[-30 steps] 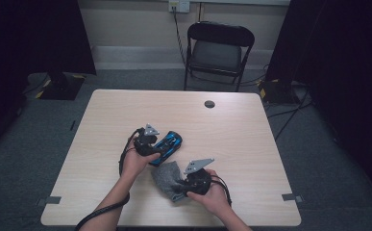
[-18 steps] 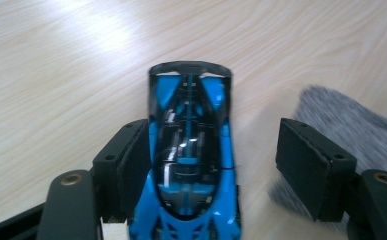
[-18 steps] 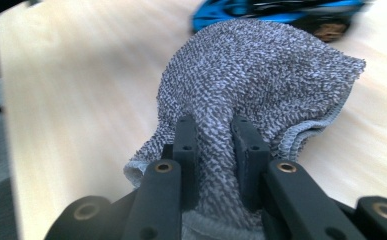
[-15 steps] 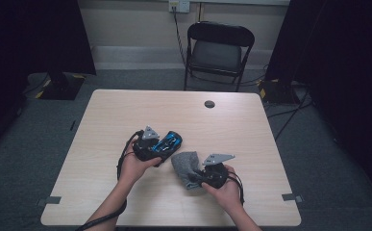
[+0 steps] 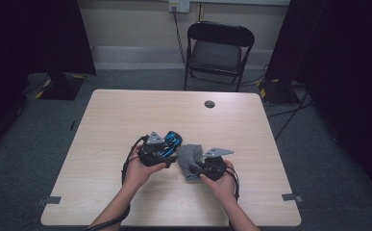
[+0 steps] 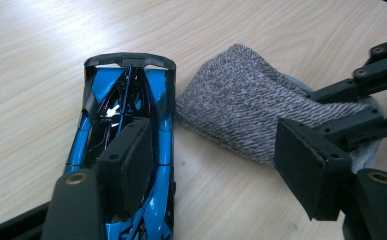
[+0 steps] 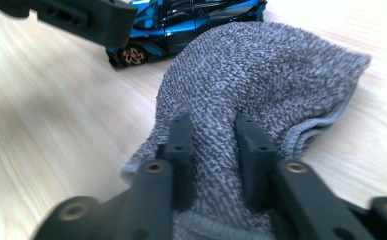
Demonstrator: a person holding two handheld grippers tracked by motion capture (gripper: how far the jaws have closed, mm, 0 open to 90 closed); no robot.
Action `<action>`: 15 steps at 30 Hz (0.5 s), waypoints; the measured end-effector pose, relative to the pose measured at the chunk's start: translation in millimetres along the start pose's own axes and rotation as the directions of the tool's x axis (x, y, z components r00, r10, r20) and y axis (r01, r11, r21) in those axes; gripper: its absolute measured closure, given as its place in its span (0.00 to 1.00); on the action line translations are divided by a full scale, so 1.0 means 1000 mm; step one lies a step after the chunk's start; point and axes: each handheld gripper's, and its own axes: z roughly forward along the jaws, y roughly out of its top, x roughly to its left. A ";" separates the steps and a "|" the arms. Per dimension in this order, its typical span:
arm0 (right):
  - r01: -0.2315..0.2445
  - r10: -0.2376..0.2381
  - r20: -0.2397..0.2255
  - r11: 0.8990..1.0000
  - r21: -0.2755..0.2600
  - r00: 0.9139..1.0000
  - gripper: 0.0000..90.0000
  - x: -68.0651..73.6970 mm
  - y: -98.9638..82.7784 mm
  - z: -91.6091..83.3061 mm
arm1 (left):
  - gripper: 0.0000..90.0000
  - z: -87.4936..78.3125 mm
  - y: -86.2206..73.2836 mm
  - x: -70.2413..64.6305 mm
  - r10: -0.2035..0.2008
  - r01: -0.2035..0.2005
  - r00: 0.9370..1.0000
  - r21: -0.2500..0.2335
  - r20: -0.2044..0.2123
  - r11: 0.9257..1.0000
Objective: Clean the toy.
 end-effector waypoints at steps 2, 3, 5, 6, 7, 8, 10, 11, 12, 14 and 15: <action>0.004 -0.004 -0.007 1.000 -0.006 1.000 0.69 0.001 -0.001 0.002 | 0.36 -0.001 -0.002 0.000 0.002 -0.002 1.000 -0.001 -0.004 1.000; 0.010 -0.010 -0.001 1.000 -0.009 1.000 0.65 0.001 -0.001 0.001 | 0.35 -0.001 -0.003 0.000 0.001 -0.001 1.000 0.002 -0.004 1.000; 0.022 -0.022 0.000 1.000 -0.011 1.000 0.58 0.002 0.000 -0.002 | 0.35 -0.001 -0.004 0.000 0.003 -0.003 1.000 0.008 -0.006 1.000; 0.029 -0.029 0.009 0.999 -0.018 1.000 0.53 0.002 0.000 -0.004 | 0.35 -0.001 -0.005 -0.002 0.000 0.000 1.000 0.009 -0.005 1.000; 0.035 -0.035 0.010 0.999 -0.026 0.999 0.50 0.002 0.000 -0.008 | 0.35 -0.001 -0.005 -0.003 -0.001 0.001 1.000 0.008 -0.006 1.000; 0.037 -0.036 0.010 0.998 -0.041 0.999 0.49 0.002 0.001 -0.012 | 0.35 -0.001 -0.005 -0.004 -0.003 0.003 1.000 0.007 -0.006 1.000; 0.039 -0.038 0.010 0.997 -0.072 0.999 0.45 0.000 0.003 -0.021 | 0.35 0.000 -0.005 -0.008 -0.010 0.010 1.000 0.003 -0.004 1.000; 0.039 -0.037 0.021 0.995 -0.087 0.999 0.43 -0.001 0.004 -0.026 | 0.35 0.000 -0.005 -0.011 -0.005 0.005 1.000 0.011 -0.004 1.000; 0.042 -0.039 0.036 0.995 -0.094 0.999 0.41 -0.003 0.005 -0.031 | 0.35 0.001 -0.004 -0.014 -0.001 0.001 1.000 0.013 -0.005 1.000; 0.057 -0.051 0.075 0.995 -0.085 0.996 0.40 -0.009 0.004 -0.039 | 0.34 0.003 -0.002 -0.020 0.010 -0.010 1.000 0.020 -0.002 1.000; 0.064 -0.056 0.102 0.995 -0.075 0.993 0.39 -0.013 0.003 -0.042 | 0.34 0.004 0.000 -0.023 0.018 -0.018 1.000 0.018 0.001 1.000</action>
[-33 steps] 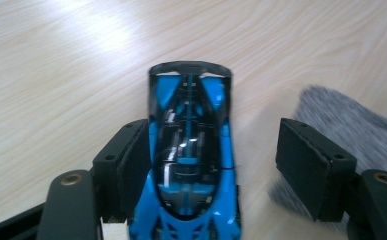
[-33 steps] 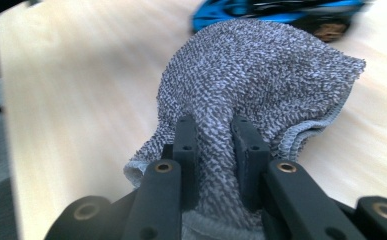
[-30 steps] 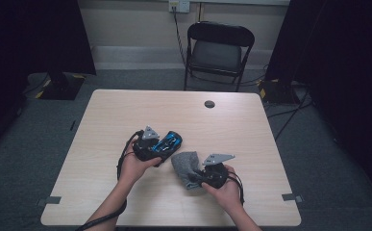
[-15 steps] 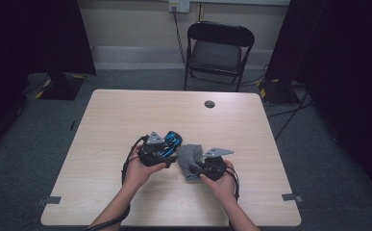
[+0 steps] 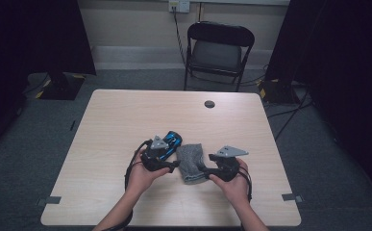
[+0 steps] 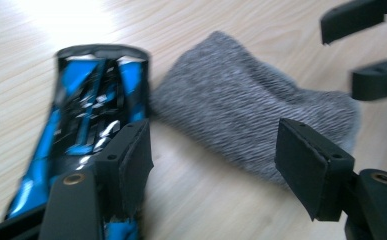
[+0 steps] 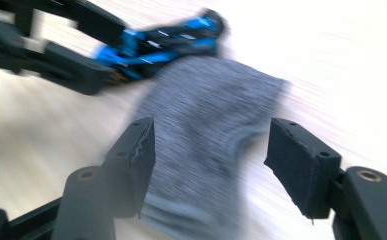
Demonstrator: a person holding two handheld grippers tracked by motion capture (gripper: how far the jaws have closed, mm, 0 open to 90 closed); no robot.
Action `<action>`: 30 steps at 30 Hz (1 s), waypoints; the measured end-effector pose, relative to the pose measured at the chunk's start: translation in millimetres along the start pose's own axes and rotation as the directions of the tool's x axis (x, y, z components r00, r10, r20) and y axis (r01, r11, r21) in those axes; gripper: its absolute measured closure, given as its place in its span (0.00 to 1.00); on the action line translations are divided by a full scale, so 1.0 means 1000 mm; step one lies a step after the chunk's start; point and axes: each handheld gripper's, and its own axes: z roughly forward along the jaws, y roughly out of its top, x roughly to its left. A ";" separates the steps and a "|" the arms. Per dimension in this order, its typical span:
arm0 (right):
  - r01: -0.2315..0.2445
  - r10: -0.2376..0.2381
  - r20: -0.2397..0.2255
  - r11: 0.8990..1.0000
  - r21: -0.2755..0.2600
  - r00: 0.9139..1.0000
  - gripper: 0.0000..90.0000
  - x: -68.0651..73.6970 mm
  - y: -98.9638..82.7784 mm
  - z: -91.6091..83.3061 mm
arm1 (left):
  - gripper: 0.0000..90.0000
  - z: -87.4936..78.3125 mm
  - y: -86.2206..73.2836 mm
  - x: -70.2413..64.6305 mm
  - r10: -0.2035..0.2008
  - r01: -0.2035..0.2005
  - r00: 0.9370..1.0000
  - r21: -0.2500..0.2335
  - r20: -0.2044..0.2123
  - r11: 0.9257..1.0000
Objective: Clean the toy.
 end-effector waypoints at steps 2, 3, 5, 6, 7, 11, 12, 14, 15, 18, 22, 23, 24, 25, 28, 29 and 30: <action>-0.019 0.019 0.019 1.000 0.005 1.000 0.38 -0.008 -0.005 -0.004 | 0.34 0.002 0.004 -0.007 0.005 -0.005 1.000 -0.001 0.002 1.000; -0.037 0.036 0.027 0.999 0.006 0.999 0.38 -0.012 -0.007 -0.006 | 0.34 0.004 0.006 -0.010 0.003 -0.003 1.000 -0.004 0.008 1.000; -0.062 0.062 0.047 0.998 0.006 0.997 0.37 -0.019 -0.012 -0.008 | 0.35 0.009 0.010 -0.016 0.007 -0.007 1.000 0.000 0.010 1.000; -0.065 0.064 0.056 0.998 0.006 0.996 0.37 -0.022 -0.015 -0.009 | 0.35 0.011 0.012 -0.020 0.006 -0.006 1.000 -0.001 0.014 1.000; -0.068 0.067 0.063 0.998 0.009 0.996 0.37 -0.025 -0.017 -0.010 | 0.35 0.014 0.014 -0.023 0.000 0.000 1.000 0.000 0.020 1.000; -0.077 0.075 0.085 0.997 0.015 0.994 0.36 -0.032 -0.023 -0.013 | 0.37 0.026 0.017 -0.036 0.003 -0.003 1.000 0.014 0.010 1.000; -0.082 0.080 0.086 0.996 0.017 0.993 0.36 -0.034 -0.024 -0.013 | 0.38 0.028 0.018 -0.040 0.005 -0.006 1.000 0.024 0.008 1.000; -0.080 0.078 0.094 0.997 0.017 0.992 0.36 -0.036 -0.026 -0.015 | 0.45 0.033 0.017 -0.047 0.010 -0.010 1.000 0.028 0.005 1.000; -0.085 0.083 0.092 0.996 0.016 0.992 0.36 -0.036 -0.027 -0.015 | 0.47 0.035 0.016 -0.048 0.012 -0.013 1.000 0.035 0.017 0.999; -0.081 0.079 0.097 0.997 0.018 0.992 0.36 -0.037 -0.028 -0.017 | 0.49 0.043 0.011 -0.050 0.005 -0.004 1.000 0.061 -0.018 0.998; -0.082 0.081 0.092 0.997 0.013 0.992 0.36 -0.036 -0.028 -0.017 | 0.42 0.051 0.006 -0.048 -0.047 0.052 0.997 0.094 -0.061 0.994; -0.080 0.079 0.092 0.997 0.012 0.993 0.37 -0.036 -0.028 -0.017 | 0.39 0.053 0.004 -0.047 -0.055 0.062 0.996 0.108 -0.071 0.992; -0.077 0.076 0.092 0.997 0.013 0.993 0.37 -0.036 -0.028 -0.016 | 0.38 0.055 0.002 -0.047 -0.062 0.071 0.995 0.111 -0.077 0.991; -0.074 0.072 0.090 0.997 0.018 0.993 0.37 -0.035 -0.028 -0.016 | 0.37 0.055 0.002 -0.047 -0.062 0.071 0.995 0.111 -0.077 0.991; -0.076 0.074 0.088 0.997 0.015 0.993 0.37 -0.035 -0.028 -0.014 | 0.36 0.057 -0.001 -0.047 -0.054 0.062 0.995 0.098 -0.083 0.993; -0.077 0.075 0.088 0.997 0.014 0.993 0.37 -0.034 -0.028 -0.013 | 0.36 0.057 -0.001 -0.047 -0.052 0.059 0.996 0.098 -0.079 0.993; -0.073 0.072 0.089 0.997 0.017 0.993 0.37 -0.034 -0.029 -0.013 | 0.36 0.058 -0.002 -0.046 -0.053 0.060 0.996 0.091 -0.074 0.994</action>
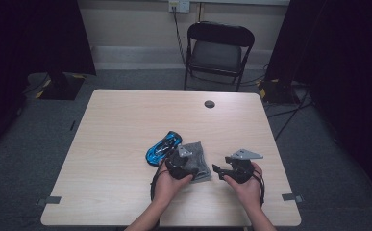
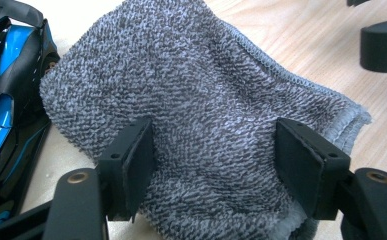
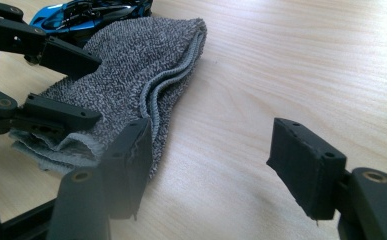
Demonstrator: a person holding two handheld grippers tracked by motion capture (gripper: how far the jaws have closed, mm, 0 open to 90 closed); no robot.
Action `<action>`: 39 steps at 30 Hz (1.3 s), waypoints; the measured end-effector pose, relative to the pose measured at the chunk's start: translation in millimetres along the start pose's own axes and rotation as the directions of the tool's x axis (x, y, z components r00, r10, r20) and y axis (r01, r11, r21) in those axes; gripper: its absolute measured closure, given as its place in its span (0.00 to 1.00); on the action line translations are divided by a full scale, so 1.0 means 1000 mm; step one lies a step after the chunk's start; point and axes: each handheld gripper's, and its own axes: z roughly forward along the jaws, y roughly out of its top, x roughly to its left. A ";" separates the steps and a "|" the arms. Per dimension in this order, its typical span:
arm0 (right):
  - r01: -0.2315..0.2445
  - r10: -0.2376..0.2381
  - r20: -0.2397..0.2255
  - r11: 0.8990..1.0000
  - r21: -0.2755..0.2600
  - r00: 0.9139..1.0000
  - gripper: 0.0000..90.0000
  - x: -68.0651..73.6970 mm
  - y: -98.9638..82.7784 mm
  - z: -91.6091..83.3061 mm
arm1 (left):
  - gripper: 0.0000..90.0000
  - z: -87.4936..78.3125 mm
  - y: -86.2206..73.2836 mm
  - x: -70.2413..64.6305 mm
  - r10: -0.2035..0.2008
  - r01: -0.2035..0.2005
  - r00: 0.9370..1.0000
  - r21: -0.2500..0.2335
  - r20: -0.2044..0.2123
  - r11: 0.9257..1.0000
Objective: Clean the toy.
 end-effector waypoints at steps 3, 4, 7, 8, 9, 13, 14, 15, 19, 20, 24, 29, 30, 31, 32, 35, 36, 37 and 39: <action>0.000 0.000 0.001 1.000 0.002 1.000 0.37 0.001 -0.001 0.003 | 0.38 -0.001 -0.003 0.002 0.005 -0.005 1.000 -0.018 0.011 1.000; 0.000 0.000 0.003 1.000 0.003 1.000 0.38 0.001 -0.001 0.003 | 0.38 -0.001 -0.004 0.003 0.008 -0.007 1.000 -0.022 0.016 1.000; 0.010 -0.010 0.014 1.000 0.014 1.000 0.38 0.001 -0.001 0.007 | 0.37 -0.004 -0.005 0.004 0.005 -0.004 1.000 -0.038 0.020 0.999; 0.015 -0.016 0.017 1.000 0.022 1.000 0.38 0.001 -0.001 0.008 | 0.37 -0.005 -0.005 0.004 0.007 -0.006 1.000 -0.040 0.020 0.999; 0.015 -0.015 0.018 1.000 0.023 1.000 0.38 0.001 -0.002 0.009 | 0.37 -0.006 -0.005 0.003 0.006 -0.005 1.000 -0.044 0.023 0.999; 0.026 -0.027 0.018 0.999 0.039 0.999 0.38 0.003 -0.004 0.013 | 0.34 -0.009 -0.003 0.007 -0.030 0.032 0.999 -0.060 0.031 0.998; 0.029 -0.030 0.017 0.999 0.043 0.999 0.38 0.005 -0.005 0.014 | 0.34 -0.010 -0.003 0.008 -0.040 0.042 0.999 -0.062 0.033 0.997; 0.032 -0.033 0.011 0.998 0.045 0.999 0.38 0.007 -0.006 0.015 | 0.34 -0.011 -0.003 0.009 -0.045 0.047 0.998 -0.064 0.033 0.997; 0.063 -0.063 -0.002 0.996 0.062 0.998 0.39 0.017 -0.011 0.017 | 0.33 -0.013 -0.006 0.010 -0.053 0.055 0.998 -0.054 0.037 0.997; 0.067 -0.066 -0.004 0.996 0.064 0.998 0.39 0.020 -0.011 0.018 | 0.34 -0.013 -0.006 0.010 -0.053 0.055 0.998 -0.054 0.038 0.997; 0.081 -0.078 -0.049 0.995 0.065 0.996 0.40 0.036 -0.014 0.020 | 0.36 -0.019 -0.005 0.012 -0.053 0.055 0.998 -0.063 0.026 0.997; 0.115 -0.111 -0.083 0.992 0.055 0.990 0.39 0.052 -0.012 0.021 | 0.38 -0.022 -0.007 0.011 -0.042 0.043 0.999 -0.066 0.014 0.997; 0.122 -0.117 -0.076 0.991 0.054 0.990 0.39 0.053 -0.012 0.020 | 0.38 -0.023 -0.008 0.010 -0.044 0.045 0.999 -0.068 0.018 0.997; 0.126 -0.122 -0.072 0.991 0.054 0.990 0.39 0.052 -0.011 0.020 | 0.38 -0.023 -0.009 0.008 -0.041 0.042 0.999 -0.069 0.019 0.997; 0.122 -0.118 -0.066 0.991 0.055 0.991 0.39 0.050 -0.011 0.019 | 0.38 -0.023 -0.010 0.008 -0.030 0.030 1.000 -0.064 0.005 0.997; 0.101 -0.099 -0.044 0.994 0.044 0.994 0.38 0.042 -0.009 0.015 | 0.40 -0.019 -0.015 0.009 -0.022 0.021 1.000 -0.041 -0.011 0.999; 0.092 -0.090 -0.036 0.995 0.041 0.995 0.38 0.040 -0.009 0.014 | 0.42 -0.017 -0.018 0.009 -0.016 0.016 1.000 -0.036 -0.015 0.999; 0.089 -0.088 -0.028 0.995 0.037 0.996 0.38 0.037 -0.008 0.014 | 0.43 -0.016 -0.021 0.008 0.014 -0.015 1.000 -0.047 -0.025 0.999; 0.090 -0.090 -0.014 0.995 0.042 0.996 0.38 0.033 -0.006 0.014 | 0.47 -0.016 -0.024 0.006 0.051 -0.053 0.998 -0.051 -0.048 0.997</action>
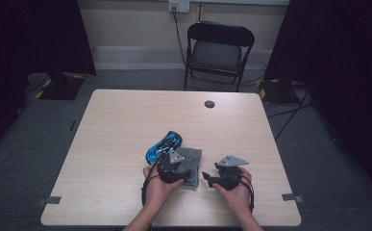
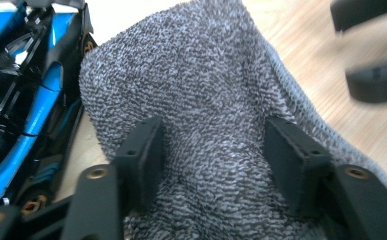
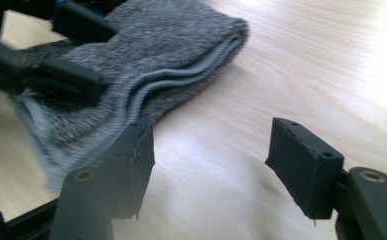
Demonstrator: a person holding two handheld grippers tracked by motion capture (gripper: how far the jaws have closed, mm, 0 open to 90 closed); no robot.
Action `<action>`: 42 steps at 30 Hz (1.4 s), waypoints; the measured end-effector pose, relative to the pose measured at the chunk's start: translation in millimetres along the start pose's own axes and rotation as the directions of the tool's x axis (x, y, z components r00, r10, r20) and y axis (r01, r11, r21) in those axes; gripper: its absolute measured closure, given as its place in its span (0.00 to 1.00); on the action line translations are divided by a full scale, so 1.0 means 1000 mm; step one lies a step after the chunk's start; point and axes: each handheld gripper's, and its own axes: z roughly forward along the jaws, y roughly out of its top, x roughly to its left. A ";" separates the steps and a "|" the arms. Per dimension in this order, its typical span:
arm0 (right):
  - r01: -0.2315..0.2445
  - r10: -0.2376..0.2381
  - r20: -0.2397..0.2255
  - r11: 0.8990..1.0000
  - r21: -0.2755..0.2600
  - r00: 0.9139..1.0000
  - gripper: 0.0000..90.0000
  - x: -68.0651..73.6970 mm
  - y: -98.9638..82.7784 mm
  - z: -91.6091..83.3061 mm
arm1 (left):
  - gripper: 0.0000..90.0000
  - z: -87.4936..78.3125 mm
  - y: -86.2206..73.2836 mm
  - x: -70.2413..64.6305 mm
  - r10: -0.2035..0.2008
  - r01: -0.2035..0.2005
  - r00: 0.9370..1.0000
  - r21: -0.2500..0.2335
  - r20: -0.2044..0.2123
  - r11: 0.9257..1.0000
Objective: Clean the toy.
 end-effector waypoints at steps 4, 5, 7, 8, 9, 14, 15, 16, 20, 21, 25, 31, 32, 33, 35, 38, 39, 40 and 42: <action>0.001 0.000 0.025 1.000 -0.003 1.000 0.38 -0.007 0.005 0.001 | 0.66 -0.002 0.001 -0.001 0.017 -0.018 1.000 0.022 0.015 1.000; -0.005 0.005 0.026 1.000 -0.009 1.000 0.38 -0.009 0.007 0.002 | 0.73 -0.002 0.002 -0.001 0.015 -0.016 0.999 0.030 0.032 0.999; -0.021 0.022 0.026 1.000 -0.022 0.999 0.38 -0.011 0.012 0.002 | 0.81 -0.003 0.003 0.002 -0.003 0.001 0.998 0.040 0.057 0.999; -0.028 0.028 0.024 0.999 -0.025 0.999 0.37 -0.012 0.015 0.003 | 0.83 -0.004 0.003 0.004 -0.006 0.003 0.998 0.040 0.069 0.999; -0.031 0.032 0.021 0.999 -0.032 0.999 0.37 -0.012 0.019 0.004 | 0.84 -0.005 0.003 0.006 -0.003 -0.001 0.996 0.044 0.084 0.999; -0.012 0.012 0.000 0.999 -0.048 1.000 0.35 -0.011 0.040 0.010 | 0.85 -0.026 0.003 0.019 0.015 -0.018 0.993 0.020 0.117 1.000; -0.007 0.006 -0.008 0.999 -0.047 1.000 0.34 -0.011 0.044 0.012 | 0.85 -0.026 0.003 0.019 0.015 -0.018 0.993 0.020 0.117 1.000; -0.004 0.004 -0.017 0.999 -0.049 1.000 0.33 -0.011 0.048 0.015 | 0.85 -0.039 0.002 0.029 0.010 -0.010 0.992 0.000 0.124 1.000; -0.003 0.000 -0.061 0.999 -0.051 0.998 0.30 -0.005 0.066 0.029 | 0.85 -0.060 -0.003 0.043 -0.029 0.033 0.990 -0.028 0.137 0.999; 0.001 -0.005 -0.073 0.999 -0.051 0.997 0.30 -0.003 0.070 0.033 | 0.85 -0.072 -0.008 0.053 -0.053 0.059 0.991 -0.049 0.125 0.997; 0.028 -0.034 -0.109 0.998 -0.056 0.993 0.26 0.009 0.087 0.051 | 0.85 -0.094 -0.018 0.076 -0.086 0.091 0.994 -0.064 0.065 0.994; 0.069 -0.077 -0.166 0.996 -0.053 0.983 0.23 0.026 0.103 0.076 | 0.85 -0.114 -0.038 0.108 -0.172 0.173 0.985 -0.076 0.013 0.982; 0.075 -0.082 -0.173 0.996 -0.049 0.981 0.23 0.029 0.105 0.080 | 0.85 -0.115 -0.041 0.111 -0.186 0.186 0.982 -0.079 0.008 0.979; 0.076 -0.083 -0.179 0.996 -0.048 0.980 0.23 0.031 0.108 0.084 | 0.85 -0.115 -0.043 0.114 -0.196 0.195 0.981 -0.080 -0.003 0.978; 0.091 -0.099 -0.193 0.995 -0.046 0.976 0.23 0.036 0.112 0.092 | 0.84 -0.116 -0.048 0.119 -0.212 0.211 0.977 -0.074 -0.013 0.975; 0.108 -0.113 -0.211 0.994 -0.032 0.971 0.23 0.043 0.117 0.104 | 0.84 -0.116 -0.053 0.125 -0.236 0.234 0.972 -0.070 -0.020 0.970; 0.116 -0.120 -0.215 0.993 -0.029 0.969 0.23 0.044 0.118 0.107 | 0.84 -0.117 -0.055 0.127 -0.249 0.247 0.968 -0.071 -0.021 0.966; 0.131 -0.132 -0.212 0.991 -0.020 0.968 0.23 0.046 0.119 0.111 | 0.84 -0.117 -0.057 0.129 -0.257 0.255 0.966 -0.071 -0.024 0.964; 0.161 -0.160 -0.220 0.987 -0.011 0.962 0.23 0.049 0.120 0.117 | 0.84 -0.119 -0.060 0.132 -0.261 0.259 0.965 -0.061 -0.032 0.964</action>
